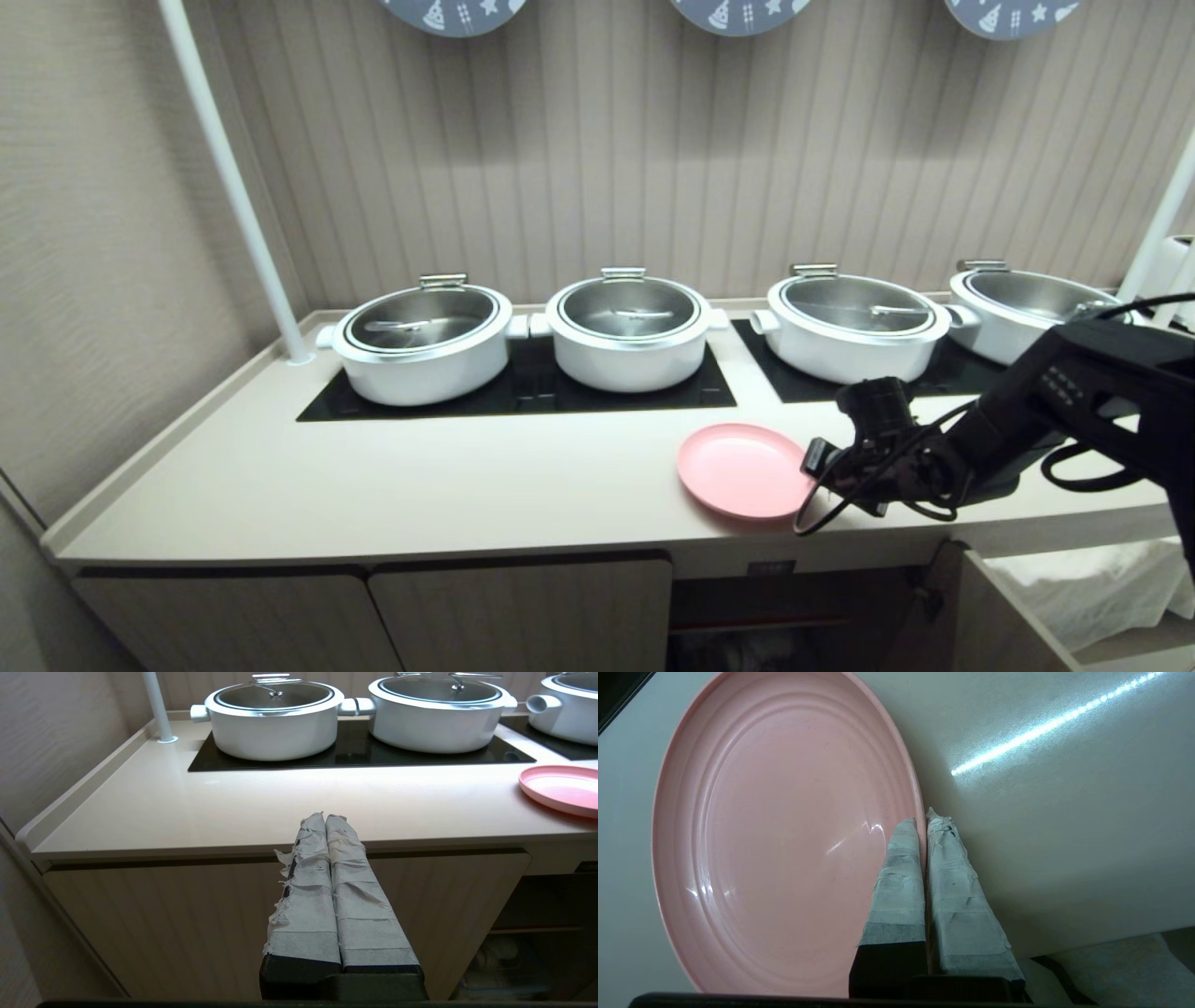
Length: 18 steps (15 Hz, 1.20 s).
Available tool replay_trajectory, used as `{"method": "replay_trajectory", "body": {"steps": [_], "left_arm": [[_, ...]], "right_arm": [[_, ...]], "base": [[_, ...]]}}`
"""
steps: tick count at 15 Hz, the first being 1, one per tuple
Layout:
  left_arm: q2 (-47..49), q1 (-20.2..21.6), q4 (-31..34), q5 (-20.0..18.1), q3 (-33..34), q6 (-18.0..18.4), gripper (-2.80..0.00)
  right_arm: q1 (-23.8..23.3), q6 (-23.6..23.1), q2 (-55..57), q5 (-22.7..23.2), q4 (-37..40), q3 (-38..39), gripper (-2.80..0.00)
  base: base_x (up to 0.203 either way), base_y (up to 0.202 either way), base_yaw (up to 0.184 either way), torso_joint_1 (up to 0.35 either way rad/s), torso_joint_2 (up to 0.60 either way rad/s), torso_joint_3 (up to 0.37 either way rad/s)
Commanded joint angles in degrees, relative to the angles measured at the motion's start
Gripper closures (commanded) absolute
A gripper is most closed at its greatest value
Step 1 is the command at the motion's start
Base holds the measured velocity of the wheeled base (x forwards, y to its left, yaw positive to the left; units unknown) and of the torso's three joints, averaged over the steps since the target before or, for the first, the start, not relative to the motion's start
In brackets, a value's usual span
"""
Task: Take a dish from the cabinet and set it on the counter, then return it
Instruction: Place it on the table
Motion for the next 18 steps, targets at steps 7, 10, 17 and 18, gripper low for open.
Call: {"method": "replay_trajectory", "body": {"steps": [7, 10, 17, 18], "left_arm": [[-0.02, 0.05, -0.01, 0.02, 0.0, -0.06, 0.0], [-0.02, -0.02, -0.01, 0.01, 0.0, -0.01, 0.0], [-0.02, 0.05, -0.01, 0.01, 0.0, -0.06, 0.0], [-0.02, 0.05, -0.01, 0.09, 0.0, -0.06, 0.0]], "right_arm": [[0.31, 0.2, 0.88, -1.69, 0.44, -0.58, 0.0], [0.31, 0.2, 0.88, -2.06, 1.76, -1.24, 0.0], [0.57, 0.2, 0.79, -2.04, 1.85, -1.24, 0.0], [0.66, 0.21, 0.79, -2.12, 1.93, -1.24, -2.8]], "base": [[0.0, 0.0, 0.0, 0.0, 0.0, 0.0], [0.0, 0.0, 0.0, 0.0, 0.0, 0.0], [0.0, 0.0, 0.0, 0.0, 0.0, 0.0], [0.0, 0.0, 0.0, 0.0, 0.0, 0.0]]}}
